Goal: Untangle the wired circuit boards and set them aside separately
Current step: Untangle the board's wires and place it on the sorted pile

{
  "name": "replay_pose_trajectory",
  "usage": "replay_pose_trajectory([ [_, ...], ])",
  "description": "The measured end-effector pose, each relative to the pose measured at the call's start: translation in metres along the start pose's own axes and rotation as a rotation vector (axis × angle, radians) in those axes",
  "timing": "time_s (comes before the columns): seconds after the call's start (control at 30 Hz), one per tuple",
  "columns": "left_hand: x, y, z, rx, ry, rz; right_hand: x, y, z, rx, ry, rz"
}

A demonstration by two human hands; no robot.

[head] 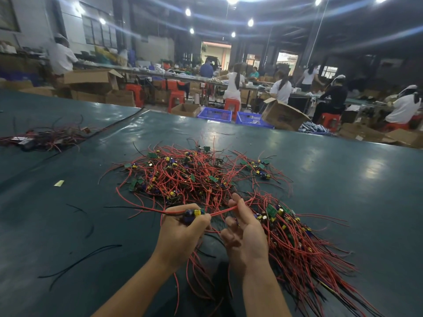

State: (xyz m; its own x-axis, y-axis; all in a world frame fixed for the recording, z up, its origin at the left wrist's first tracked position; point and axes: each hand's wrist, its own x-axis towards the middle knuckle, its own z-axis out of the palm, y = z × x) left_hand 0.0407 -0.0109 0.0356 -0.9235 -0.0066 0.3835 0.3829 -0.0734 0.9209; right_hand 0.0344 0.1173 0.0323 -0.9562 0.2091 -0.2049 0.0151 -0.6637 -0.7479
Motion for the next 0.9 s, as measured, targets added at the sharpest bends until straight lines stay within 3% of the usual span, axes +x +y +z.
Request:
replay_pose_trajectory([
  [0.1,0.004,0.001,-0.003,-0.017,0.048,-0.013,-0.002,0.000,0.001,0.071,0.001,-0.021],
  [0.37,0.012,-0.005,-0.010,0.148,0.118,-0.048,-0.002,0.004,0.000,-0.118,0.156,-0.208],
  [0.53,0.013,-0.006,-0.008,0.073,0.125,-0.168,-0.001,0.004,-0.002,-0.143,0.240,-0.227],
  [0.73,0.012,-0.004,-0.007,0.009,0.193,-0.199,-0.003,0.009,0.004,-0.233,0.178,-0.249],
  [0.9,0.015,-0.001,-0.008,0.008,0.204,-0.186,-0.012,0.014,0.011,-0.341,-0.023,-0.208],
])
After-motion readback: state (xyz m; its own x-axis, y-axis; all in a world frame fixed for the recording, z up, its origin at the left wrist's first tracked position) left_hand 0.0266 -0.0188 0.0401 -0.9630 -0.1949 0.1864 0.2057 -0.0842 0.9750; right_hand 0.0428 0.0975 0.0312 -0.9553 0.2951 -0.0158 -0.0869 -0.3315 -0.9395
